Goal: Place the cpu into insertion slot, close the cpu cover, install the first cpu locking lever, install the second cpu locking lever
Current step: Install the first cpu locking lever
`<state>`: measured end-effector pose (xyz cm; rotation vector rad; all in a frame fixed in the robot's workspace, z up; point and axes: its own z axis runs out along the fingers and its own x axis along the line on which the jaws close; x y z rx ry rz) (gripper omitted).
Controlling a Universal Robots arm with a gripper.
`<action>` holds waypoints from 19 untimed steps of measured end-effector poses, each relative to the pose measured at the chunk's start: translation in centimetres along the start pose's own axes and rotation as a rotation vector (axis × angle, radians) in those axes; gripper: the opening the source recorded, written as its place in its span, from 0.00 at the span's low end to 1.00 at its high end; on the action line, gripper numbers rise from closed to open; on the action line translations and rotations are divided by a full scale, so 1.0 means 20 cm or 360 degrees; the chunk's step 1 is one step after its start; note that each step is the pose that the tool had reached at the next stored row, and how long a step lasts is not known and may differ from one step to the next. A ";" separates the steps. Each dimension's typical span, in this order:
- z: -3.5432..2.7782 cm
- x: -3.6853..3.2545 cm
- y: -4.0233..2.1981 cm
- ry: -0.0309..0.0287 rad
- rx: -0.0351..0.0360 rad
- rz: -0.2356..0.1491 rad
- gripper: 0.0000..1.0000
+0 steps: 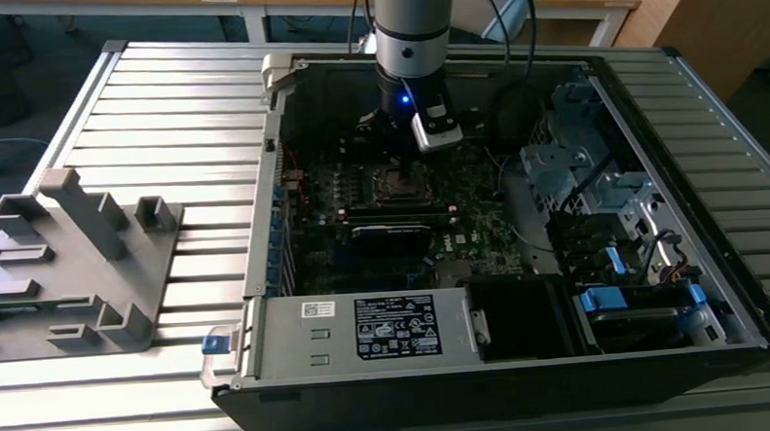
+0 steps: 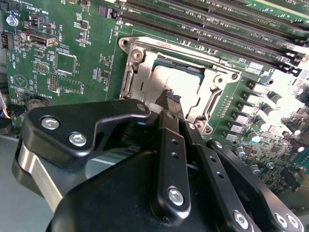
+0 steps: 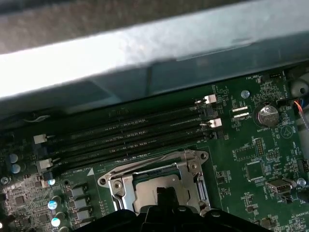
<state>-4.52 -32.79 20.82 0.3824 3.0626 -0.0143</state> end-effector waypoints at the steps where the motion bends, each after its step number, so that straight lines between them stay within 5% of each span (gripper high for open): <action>1: 0.000 0.000 0.000 0.00000 0.0000 0.0000 0.11; 4: 0.000 0.000 0.000 -0.00001 -0.0001 -0.0019 0.11; 10: 0.001 0.000 0.000 -0.00008 -0.0007 -0.0168 0.11; 19: -0.021 -0.001 0.000 -0.00009 -0.0008 -0.0174 0.11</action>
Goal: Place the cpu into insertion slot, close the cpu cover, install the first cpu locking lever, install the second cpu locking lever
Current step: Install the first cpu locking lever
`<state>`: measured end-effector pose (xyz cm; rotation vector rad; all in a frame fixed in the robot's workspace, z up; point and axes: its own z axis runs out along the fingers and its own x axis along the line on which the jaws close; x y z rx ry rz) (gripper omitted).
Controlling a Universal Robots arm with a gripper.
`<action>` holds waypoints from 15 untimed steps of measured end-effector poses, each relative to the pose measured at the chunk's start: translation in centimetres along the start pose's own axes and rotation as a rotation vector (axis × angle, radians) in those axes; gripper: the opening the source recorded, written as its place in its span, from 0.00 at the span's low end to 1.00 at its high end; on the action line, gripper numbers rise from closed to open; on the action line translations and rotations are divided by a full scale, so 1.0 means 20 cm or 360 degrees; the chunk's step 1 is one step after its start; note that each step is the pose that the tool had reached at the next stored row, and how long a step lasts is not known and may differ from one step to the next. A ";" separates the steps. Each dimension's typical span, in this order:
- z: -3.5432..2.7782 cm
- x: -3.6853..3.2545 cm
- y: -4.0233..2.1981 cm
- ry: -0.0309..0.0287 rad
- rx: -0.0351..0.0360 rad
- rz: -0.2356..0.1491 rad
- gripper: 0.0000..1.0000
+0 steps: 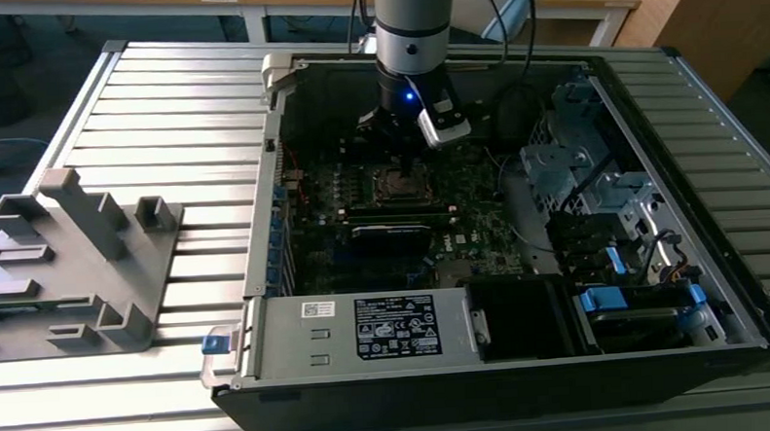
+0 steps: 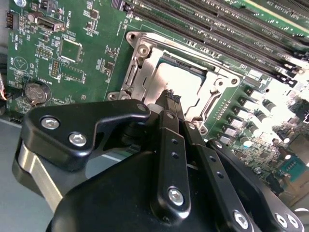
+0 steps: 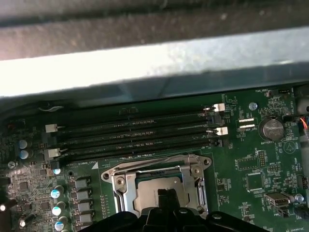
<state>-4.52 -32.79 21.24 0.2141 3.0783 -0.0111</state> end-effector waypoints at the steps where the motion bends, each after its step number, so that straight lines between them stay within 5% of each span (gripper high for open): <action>1: 0.000 0.000 0.000 0.00000 0.0000 0.0000 0.11; 6: 0.002 0.008 -0.003 -0.00004 0.0003 0.0000 0.11; 8: 0.002 0.009 -0.004 -0.00030 0.0024 -0.0001 0.11; 10: 0.003 0.009 -0.004 -0.00081 0.0059 -0.0003 0.11; 12: 0.003 0.009 -0.004 -0.00081 0.0059 -0.0004 0.11; 15: 0.003 0.009 -0.004 -0.00067 0.0046 -0.0014 0.11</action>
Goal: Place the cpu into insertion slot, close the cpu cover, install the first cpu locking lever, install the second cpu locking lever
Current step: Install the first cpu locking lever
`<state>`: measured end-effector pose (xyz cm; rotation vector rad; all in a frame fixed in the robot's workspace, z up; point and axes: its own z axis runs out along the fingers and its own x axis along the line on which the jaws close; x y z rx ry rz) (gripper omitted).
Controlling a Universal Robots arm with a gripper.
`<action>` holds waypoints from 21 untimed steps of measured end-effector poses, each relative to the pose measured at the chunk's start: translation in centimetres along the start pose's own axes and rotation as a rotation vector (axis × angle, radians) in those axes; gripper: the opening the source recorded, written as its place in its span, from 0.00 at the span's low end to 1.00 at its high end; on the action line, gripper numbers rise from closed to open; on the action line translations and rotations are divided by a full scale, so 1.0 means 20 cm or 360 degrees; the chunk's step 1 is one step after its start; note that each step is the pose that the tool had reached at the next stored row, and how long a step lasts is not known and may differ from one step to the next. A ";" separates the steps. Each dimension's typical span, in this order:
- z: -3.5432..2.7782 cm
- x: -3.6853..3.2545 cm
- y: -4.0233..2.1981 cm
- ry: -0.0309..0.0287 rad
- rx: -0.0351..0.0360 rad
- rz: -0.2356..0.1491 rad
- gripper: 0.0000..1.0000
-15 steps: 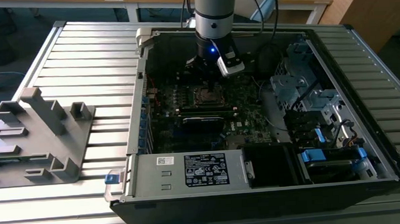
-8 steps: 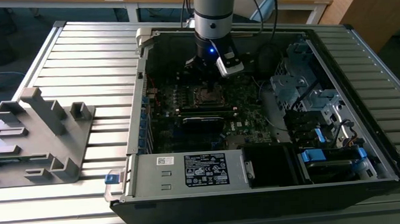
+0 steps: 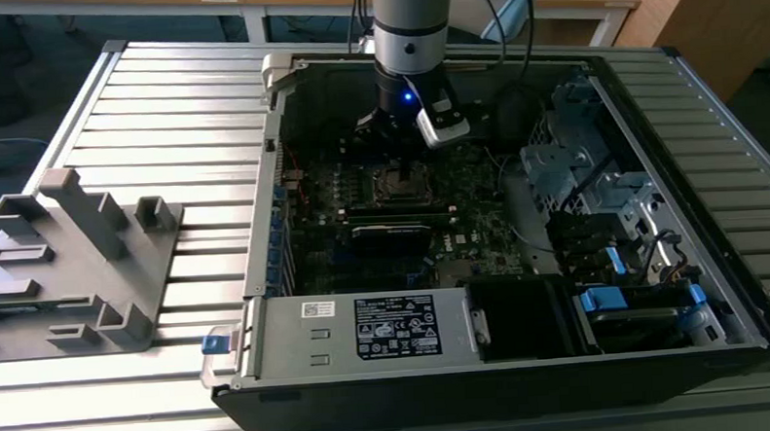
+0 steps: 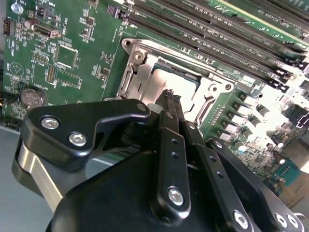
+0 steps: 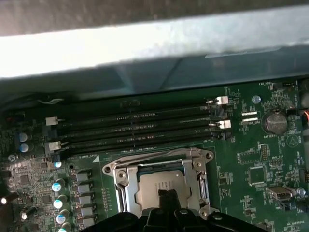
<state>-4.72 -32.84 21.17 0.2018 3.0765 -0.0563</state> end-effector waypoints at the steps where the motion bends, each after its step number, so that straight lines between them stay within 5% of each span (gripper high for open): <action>1: 0.000 0.000 0.000 -0.00006 -0.0001 -0.0017 0.11; 6: 0.000 0.000 -0.001 -0.00030 -0.0006 -0.0094 0.11; 19: -0.022 -0.001 -0.002 -0.00033 -0.0006 -0.0095 0.11; 20: -0.022 -0.002 -0.002 0.00008 -0.0006 -0.0096 0.11; 21: -0.022 -0.002 -0.002 0.00185 -0.0004 -0.0097 0.11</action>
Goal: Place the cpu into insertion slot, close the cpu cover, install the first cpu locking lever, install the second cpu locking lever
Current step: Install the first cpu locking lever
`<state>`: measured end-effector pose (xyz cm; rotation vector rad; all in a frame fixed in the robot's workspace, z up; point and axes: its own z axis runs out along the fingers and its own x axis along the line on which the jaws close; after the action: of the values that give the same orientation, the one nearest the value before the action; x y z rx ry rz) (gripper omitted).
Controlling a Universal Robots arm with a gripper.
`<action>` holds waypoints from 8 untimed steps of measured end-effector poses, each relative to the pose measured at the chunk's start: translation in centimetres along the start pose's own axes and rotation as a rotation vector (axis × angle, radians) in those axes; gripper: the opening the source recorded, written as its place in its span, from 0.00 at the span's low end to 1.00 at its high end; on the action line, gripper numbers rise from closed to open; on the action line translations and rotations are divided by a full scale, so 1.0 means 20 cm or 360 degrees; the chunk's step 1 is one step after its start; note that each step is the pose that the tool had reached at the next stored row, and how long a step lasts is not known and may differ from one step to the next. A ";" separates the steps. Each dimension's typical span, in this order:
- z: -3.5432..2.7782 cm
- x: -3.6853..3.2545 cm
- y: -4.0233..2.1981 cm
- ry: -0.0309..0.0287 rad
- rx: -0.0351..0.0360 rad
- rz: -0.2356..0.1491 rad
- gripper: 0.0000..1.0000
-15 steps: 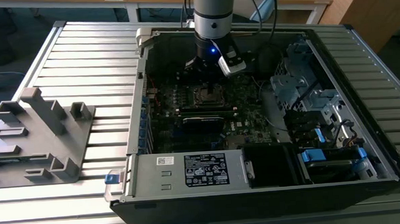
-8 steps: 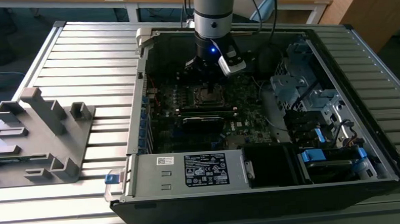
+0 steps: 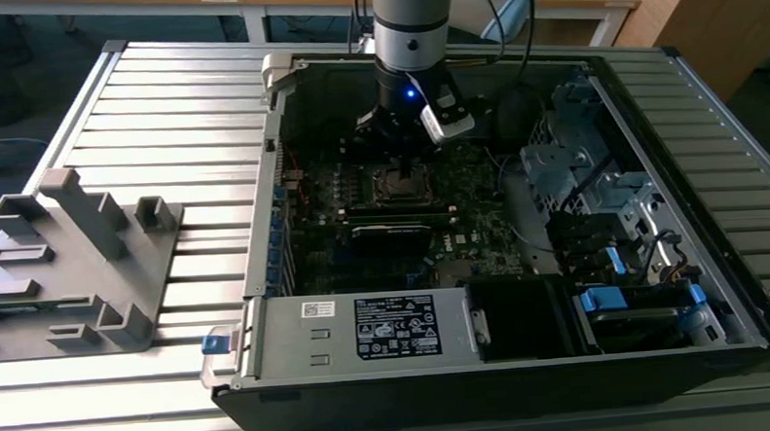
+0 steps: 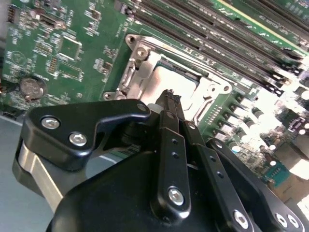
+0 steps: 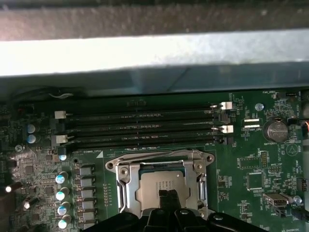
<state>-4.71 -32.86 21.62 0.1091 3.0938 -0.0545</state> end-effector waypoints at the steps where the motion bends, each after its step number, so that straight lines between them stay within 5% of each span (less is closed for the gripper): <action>1: 0.000 0.000 0.000 0.00079 0.0001 0.0000 0.11; 8: -0.001 0.000 0.000 0.00197 0.0001 0.0000 0.11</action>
<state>-4.71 -32.86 21.64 0.1095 3.1063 -0.0554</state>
